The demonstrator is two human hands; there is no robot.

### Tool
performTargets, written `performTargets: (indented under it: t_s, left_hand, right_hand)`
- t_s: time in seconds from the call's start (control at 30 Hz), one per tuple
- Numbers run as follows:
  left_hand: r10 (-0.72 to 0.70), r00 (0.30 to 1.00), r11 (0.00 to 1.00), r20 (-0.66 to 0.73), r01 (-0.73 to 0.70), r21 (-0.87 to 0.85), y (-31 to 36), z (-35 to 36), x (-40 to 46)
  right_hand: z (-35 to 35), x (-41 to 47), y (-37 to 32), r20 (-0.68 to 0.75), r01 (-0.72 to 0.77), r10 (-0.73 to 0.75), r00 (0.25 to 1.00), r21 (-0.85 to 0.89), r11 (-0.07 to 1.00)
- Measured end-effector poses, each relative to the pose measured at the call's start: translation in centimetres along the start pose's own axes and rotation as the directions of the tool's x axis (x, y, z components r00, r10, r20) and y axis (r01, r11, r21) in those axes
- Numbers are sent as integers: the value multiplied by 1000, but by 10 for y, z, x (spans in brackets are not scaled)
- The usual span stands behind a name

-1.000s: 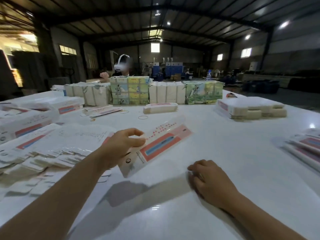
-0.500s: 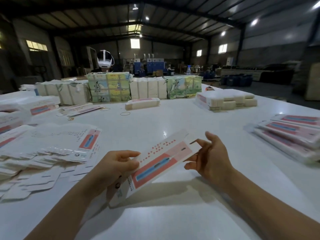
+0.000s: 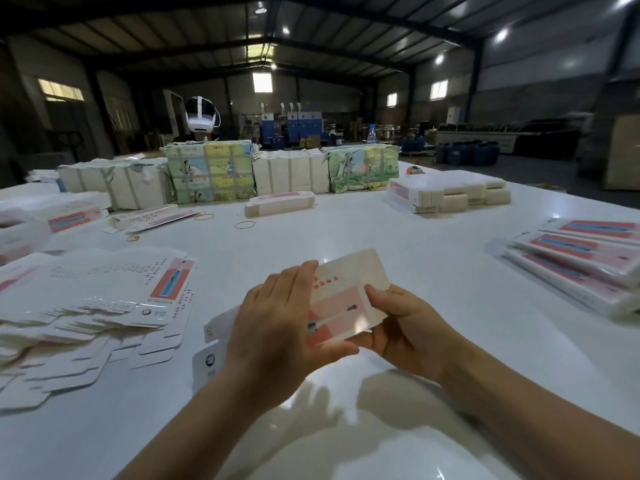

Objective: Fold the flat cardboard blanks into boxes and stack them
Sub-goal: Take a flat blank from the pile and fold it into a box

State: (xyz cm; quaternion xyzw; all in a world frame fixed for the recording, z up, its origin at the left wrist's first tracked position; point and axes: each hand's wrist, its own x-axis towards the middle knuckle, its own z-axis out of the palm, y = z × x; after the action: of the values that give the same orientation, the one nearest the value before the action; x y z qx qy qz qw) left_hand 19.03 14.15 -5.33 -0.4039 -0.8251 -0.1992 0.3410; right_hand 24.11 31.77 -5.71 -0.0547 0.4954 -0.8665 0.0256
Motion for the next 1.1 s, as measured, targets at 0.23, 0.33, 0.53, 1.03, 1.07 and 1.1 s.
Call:
performTargets:
  t_s: [0.23,0.33,0.53,1.03,1.07,1.1]
  left_hand:
    - [91,994,987,59,-98,125,0,-8,-3]
    - [110,986,975,126,-132,180,-1,-12,-4]
    - [105,980,973,169,-136,186,1,-14,-4]
    - [-318,933,927,168,343,-149,-21,-8,-7]
    - [-335,930,923,151,355,-144,-23,-8,-7]
    - [-348,927,919,143,367,-141,-25,-9,-7]
  right_hand:
    - [2,-2,-3,72,-35,48,996,-165,986]
    - [0,-3,-5,23,-24,33,999,-300,954]
    - [-3,-2,-3,-58,27,-79,995,-608,794]
    - [4,-5,6,-243,312,-675,696,-745,590]
    - [6,-8,9,-148,333,-771,620,-839,429]
    - [7,-9,13,-45,329,-810,585,-899,288]
